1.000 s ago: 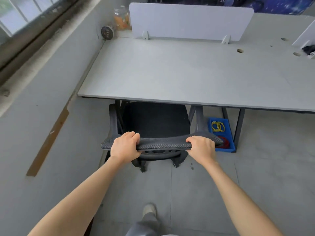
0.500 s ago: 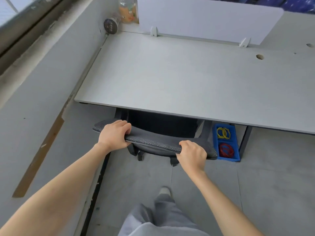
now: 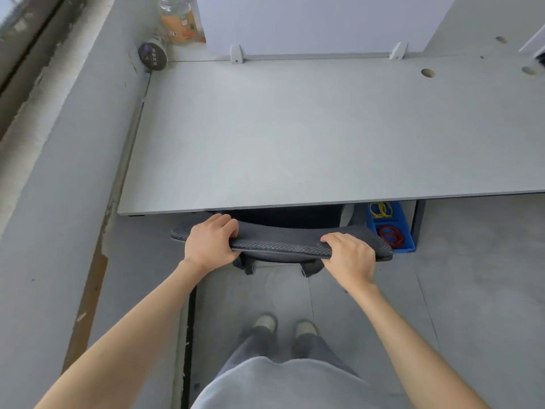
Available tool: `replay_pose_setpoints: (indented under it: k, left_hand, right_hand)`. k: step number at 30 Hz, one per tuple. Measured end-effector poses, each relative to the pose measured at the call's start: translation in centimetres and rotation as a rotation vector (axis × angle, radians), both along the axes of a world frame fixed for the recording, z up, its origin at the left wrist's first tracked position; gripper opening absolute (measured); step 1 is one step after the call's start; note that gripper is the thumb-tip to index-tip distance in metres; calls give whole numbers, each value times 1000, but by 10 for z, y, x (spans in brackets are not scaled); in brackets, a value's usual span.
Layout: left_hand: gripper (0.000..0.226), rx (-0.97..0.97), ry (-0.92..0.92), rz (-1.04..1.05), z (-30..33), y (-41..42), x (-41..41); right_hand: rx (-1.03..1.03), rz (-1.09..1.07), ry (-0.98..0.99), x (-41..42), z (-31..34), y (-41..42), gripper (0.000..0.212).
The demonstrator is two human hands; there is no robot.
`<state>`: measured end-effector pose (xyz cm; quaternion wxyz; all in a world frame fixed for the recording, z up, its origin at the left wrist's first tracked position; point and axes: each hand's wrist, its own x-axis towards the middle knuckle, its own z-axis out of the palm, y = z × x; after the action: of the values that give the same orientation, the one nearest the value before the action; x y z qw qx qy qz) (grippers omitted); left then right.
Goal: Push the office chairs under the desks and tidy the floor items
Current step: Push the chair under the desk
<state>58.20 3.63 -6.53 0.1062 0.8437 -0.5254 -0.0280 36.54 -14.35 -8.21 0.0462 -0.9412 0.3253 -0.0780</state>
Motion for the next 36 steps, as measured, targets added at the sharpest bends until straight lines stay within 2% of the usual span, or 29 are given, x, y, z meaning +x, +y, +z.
replay_pose_setpoints:
  k: [4,6,9,13,16,17,21,23,25,28,30,32,36]
  left_hand:
    - [26,-33,-49,-119,-4,4,3]
    - [19,-59,-94,-235,-7,6,6]
    - [30,-46,-113,-311,-10,7,6]
    - [27,5,-1,-240,0,6,0]
    - [27,-21,162,-126,10,7,-16]
    - [29,-52,219,-114,14,7,-26]
    - [26,-245,513,-170,41,-8,-87]
    - [30,-220,670,-271,42,-13,-122]
    - [36,-71,836,-384,27,-16,-154]
    - [18,264,955,-478,-13,-20,-191]
    - [30,443,1010,-541,-28,-32,-219]
    - [30,557,1022,-635,-32,-56,-252]
    - [29,595,1017,-850,-25,-128,-342]
  right_hand:
    - [-10,128,-83,-6,6,-2,28]
    - [7,150,-69,-7,10,-2,45]
    - [5,166,-25,-8,16,-1,58]
    - [73,211,46,-9,25,0,69]
    - [192,165,74,-14,31,8,54]
    - [275,121,-3,-20,33,13,49]
    - [522,-190,-406,-74,39,43,44]
    - [655,-425,-535,-118,29,65,41]
    - [804,-720,-768,-164,10,90,31]
    - [876,-1149,-1096,-222,-16,137,27]
    - [862,-1363,-1163,-260,-25,175,30]
    - [833,-1514,-1220,-290,-28,206,30]
    - [692,-1749,-1344,-338,-39,241,25]
